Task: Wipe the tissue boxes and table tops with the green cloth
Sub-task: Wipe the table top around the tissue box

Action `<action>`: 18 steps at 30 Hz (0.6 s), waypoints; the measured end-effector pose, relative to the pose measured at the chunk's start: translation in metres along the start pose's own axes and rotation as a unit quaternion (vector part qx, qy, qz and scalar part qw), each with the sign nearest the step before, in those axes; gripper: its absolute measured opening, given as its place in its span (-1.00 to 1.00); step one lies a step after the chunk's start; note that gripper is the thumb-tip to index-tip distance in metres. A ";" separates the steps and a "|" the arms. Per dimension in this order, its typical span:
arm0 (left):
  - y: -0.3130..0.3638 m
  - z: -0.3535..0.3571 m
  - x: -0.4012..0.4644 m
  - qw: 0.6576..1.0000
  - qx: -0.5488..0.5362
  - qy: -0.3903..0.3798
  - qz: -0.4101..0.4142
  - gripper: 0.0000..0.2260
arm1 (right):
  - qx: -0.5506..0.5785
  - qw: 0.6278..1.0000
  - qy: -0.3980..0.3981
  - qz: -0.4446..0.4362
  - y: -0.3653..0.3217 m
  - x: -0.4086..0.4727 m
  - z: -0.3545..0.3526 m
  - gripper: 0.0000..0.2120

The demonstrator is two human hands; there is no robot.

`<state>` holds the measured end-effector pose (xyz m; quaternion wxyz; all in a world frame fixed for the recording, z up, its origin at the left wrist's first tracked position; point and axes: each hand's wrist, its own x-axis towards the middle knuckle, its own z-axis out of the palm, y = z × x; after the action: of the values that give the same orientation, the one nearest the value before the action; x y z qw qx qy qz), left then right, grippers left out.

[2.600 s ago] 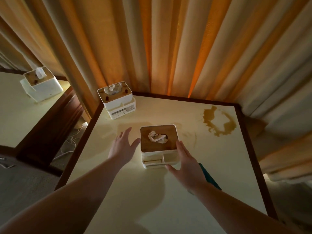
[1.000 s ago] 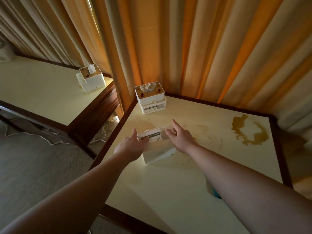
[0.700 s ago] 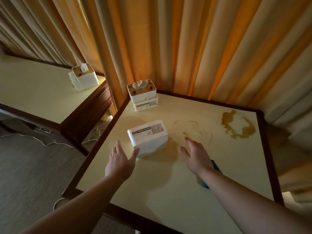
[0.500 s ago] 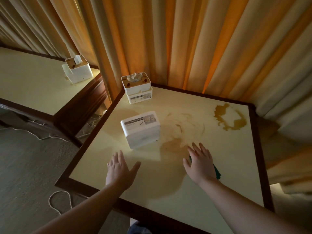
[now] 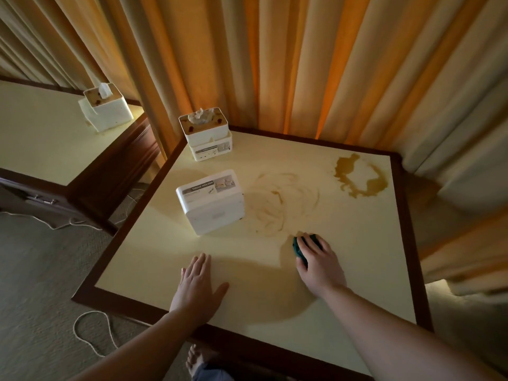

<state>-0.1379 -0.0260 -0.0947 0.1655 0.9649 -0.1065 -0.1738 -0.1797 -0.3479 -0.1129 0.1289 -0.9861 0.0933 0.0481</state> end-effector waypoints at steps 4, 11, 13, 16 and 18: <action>0.001 -0.013 0.010 0.999 -0.023 0.009 0.035 -0.21 | 0.056 0.998 0.040 0.005 -0.015 -0.014 0.010 -0.49; -0.008 -0.047 0.029 0.989 -0.075 -0.017 0.126 -0.33 | 0.261 0.955 0.114 0.085 -0.091 -0.015 0.004 -0.60; -0.012 -0.063 0.035 0.982 -0.075 -0.017 0.172 -0.40 | 0.330 0.924 0.131 0.145 -0.118 -0.009 -0.009 -0.62; -0.016 -0.094 0.047 0.962 -0.094 0.006 0.256 -0.57 | 0.371 0.901 0.146 0.172 -0.151 0.005 -0.032 -0.71; -0.018 -0.119 0.058 0.945 -0.101 0.045 0.308 -0.69 | 0.374 0.898 0.169 0.158 -0.171 0.016 -0.051 -0.80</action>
<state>-0.0381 0.0092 -0.0136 0.3121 0.8699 -0.3732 -0.0810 -0.1267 -0.2017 -0.0241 0.4609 -0.8309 0.2794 -0.1380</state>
